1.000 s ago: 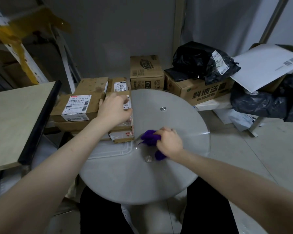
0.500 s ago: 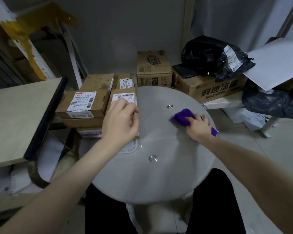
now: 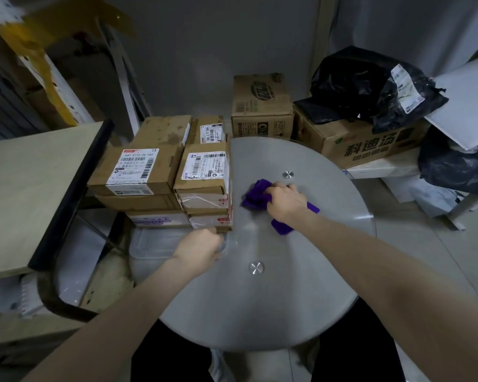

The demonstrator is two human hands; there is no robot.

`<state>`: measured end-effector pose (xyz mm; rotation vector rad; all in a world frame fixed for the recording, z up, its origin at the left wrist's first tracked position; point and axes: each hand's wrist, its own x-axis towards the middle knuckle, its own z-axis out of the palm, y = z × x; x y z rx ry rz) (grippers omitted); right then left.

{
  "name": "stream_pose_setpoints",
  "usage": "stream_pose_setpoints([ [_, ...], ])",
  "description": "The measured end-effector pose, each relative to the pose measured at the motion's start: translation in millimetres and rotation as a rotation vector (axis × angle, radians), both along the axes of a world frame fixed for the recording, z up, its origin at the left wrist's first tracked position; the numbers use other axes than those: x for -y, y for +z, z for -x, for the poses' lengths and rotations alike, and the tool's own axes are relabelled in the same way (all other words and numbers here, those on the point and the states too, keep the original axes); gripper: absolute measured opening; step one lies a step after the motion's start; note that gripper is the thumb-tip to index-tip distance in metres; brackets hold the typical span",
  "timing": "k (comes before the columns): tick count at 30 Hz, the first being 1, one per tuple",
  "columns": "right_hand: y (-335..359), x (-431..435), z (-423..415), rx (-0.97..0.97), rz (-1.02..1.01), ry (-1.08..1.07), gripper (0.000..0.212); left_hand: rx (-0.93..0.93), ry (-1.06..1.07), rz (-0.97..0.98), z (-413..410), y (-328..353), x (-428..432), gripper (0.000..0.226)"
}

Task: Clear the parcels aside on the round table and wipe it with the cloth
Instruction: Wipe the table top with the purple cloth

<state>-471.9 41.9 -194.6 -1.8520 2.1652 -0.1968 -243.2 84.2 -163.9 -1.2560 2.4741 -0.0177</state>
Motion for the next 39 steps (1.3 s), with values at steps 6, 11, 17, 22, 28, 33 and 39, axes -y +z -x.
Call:
stream_pose_setpoints([
  [6,-7.5,25.7,6.2,0.068,0.06,-0.117,0.044,0.189,-0.097,0.07,10.3,4.3,14.9,0.042],
  [11,-3.4,71.1,34.2,0.193,0.216,-0.441,0.047,0.162,-0.067,0.08,11.4,9.3,37.3,0.045],
  [17,-1.8,127.6,21.8,0.127,-0.012,-0.407,0.055,0.1,-0.049,0.057,33.4,7.5,53.3,0.044],
  [22,-13.1,134.0,5.2,-0.007,0.121,0.301,0.047,0.103,-0.055,0.054,41.0,2.8,56.6,0.046],
  [28,1.6,170.7,84.7,0.005,-0.03,-0.277,0.05,0.09,-0.05,0.074,46.8,-2.0,56.3,0.041],
  [33,-1.4,157.7,55.1,0.056,0.041,0.129,0.053,0.074,-0.083,0.027,59.1,-6.6,55.0,0.044],
  [39,-16.0,96.5,77.8,-0.001,0.107,-0.003,0.051,0.06,-0.095,0.067,57.2,-6.3,49.4,0.043],
])
